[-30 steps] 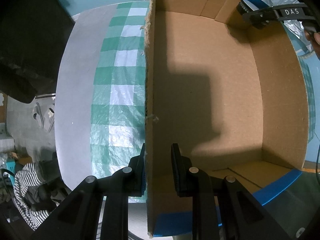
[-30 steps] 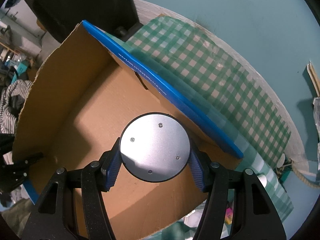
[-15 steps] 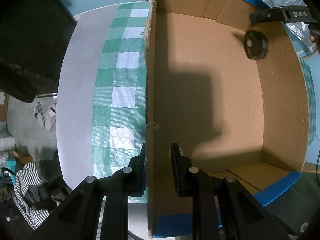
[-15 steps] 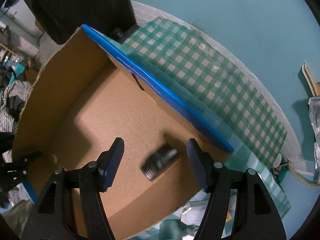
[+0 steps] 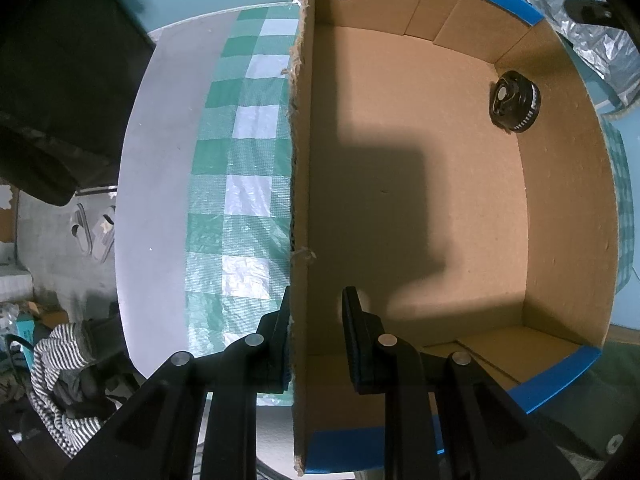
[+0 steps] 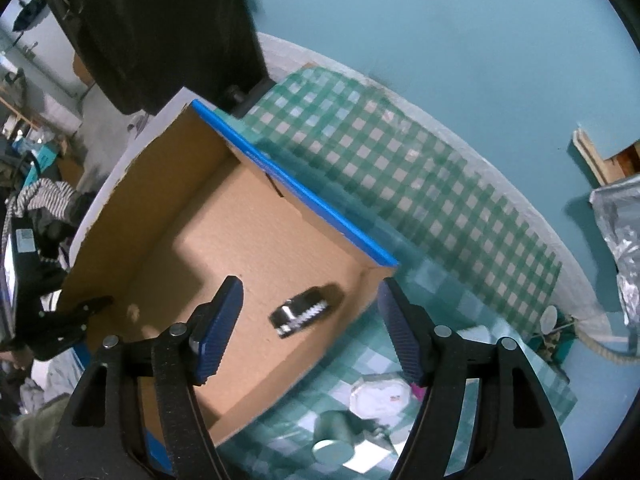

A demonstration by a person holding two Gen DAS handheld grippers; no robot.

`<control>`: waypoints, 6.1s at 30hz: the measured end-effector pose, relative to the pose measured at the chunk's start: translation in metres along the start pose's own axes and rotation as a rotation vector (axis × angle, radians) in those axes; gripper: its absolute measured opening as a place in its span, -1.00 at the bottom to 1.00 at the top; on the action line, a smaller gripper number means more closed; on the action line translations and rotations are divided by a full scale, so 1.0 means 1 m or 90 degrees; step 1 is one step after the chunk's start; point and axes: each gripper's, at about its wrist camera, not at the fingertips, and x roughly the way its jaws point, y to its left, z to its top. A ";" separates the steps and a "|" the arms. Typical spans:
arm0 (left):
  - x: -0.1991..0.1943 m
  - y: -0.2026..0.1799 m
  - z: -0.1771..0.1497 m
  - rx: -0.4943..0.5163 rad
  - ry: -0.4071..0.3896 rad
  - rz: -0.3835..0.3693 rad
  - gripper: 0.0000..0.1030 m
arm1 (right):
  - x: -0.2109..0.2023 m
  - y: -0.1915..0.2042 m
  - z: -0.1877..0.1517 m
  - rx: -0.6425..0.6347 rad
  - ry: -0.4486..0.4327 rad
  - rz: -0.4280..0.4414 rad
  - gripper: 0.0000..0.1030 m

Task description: Organize rigid objects

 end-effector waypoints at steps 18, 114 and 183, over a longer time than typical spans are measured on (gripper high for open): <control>-0.005 -0.002 0.002 0.000 -0.002 0.006 -0.59 | -0.011 -0.084 -0.059 0.136 0.021 -0.024 0.43; -0.001 -0.015 -0.003 0.027 0.001 0.022 -0.59 | 0.022 -0.013 0.003 -0.010 0.054 0.062 -0.28; 0.006 -0.027 -0.001 0.053 0.031 0.059 -0.59 | 0.043 -0.130 -0.036 0.034 0.066 -0.032 0.48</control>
